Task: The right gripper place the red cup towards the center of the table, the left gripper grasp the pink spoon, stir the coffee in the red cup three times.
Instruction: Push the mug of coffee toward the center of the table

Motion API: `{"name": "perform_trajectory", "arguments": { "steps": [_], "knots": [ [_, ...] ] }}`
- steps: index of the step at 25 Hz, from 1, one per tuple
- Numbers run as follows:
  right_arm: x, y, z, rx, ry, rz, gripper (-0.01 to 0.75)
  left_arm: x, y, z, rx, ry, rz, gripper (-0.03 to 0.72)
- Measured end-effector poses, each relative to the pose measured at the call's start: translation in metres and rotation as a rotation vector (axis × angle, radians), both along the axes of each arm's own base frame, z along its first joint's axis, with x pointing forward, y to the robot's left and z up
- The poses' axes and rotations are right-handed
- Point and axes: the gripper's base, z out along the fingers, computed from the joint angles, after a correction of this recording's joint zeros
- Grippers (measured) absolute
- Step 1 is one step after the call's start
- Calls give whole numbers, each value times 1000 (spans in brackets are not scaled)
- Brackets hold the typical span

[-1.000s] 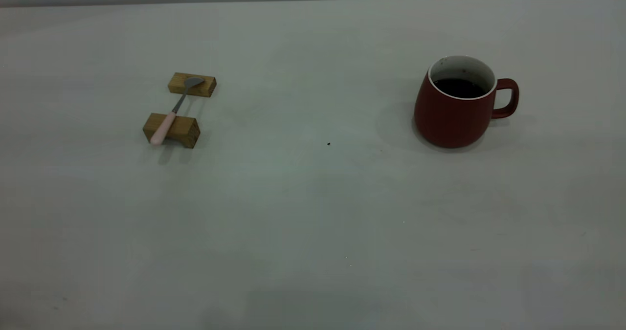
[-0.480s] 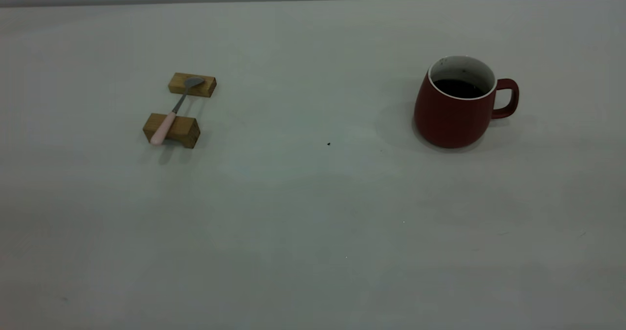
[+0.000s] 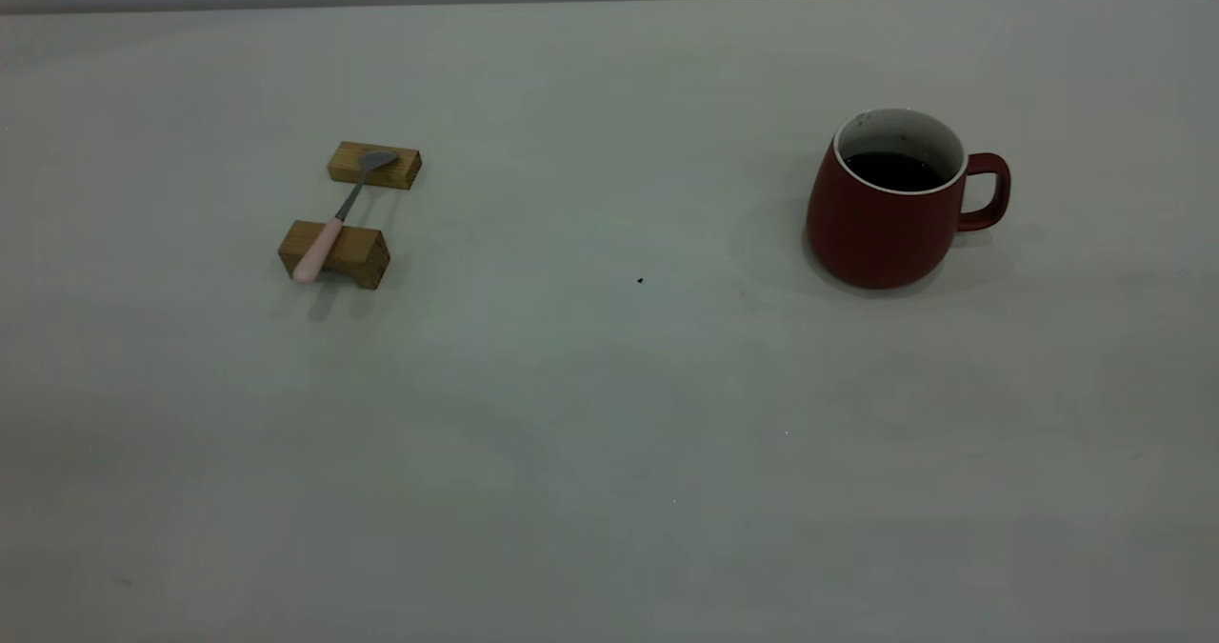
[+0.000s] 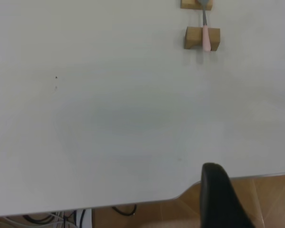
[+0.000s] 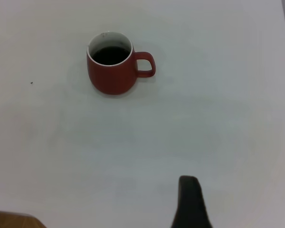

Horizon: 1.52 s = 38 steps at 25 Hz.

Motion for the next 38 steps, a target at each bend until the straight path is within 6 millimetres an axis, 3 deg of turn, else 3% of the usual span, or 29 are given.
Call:
{"name": "perform_trajectory", "arguments": {
  "steps": [12,16,18,21,25,27,31,38],
  "knots": [
    [0,2,0,26,3,14,592,0,0,0,-1,-1,1,421],
    [15,3,10,40,64,16,592,0,0,0,-1,-1,1,421],
    [32,2,25,25,98,14,592,0,0,0,-1,-1,1,421],
    [76,-2,40,-45,187,25,592,0,0,0,-1,-2,1,421],
    [152,-5,32,-150,313,88,592,0,0,0,-1,-2,1,421],
    [190,-4,18,-193,367,159,592,0,0,0,-1,-2,1,421],
    [245,-1,-19,-303,464,374,592,0,0,0,-1,-2,1,421],
    [316,1,-92,-391,605,604,592,0,0,0,-1,-2,1,421]
  ]
}}
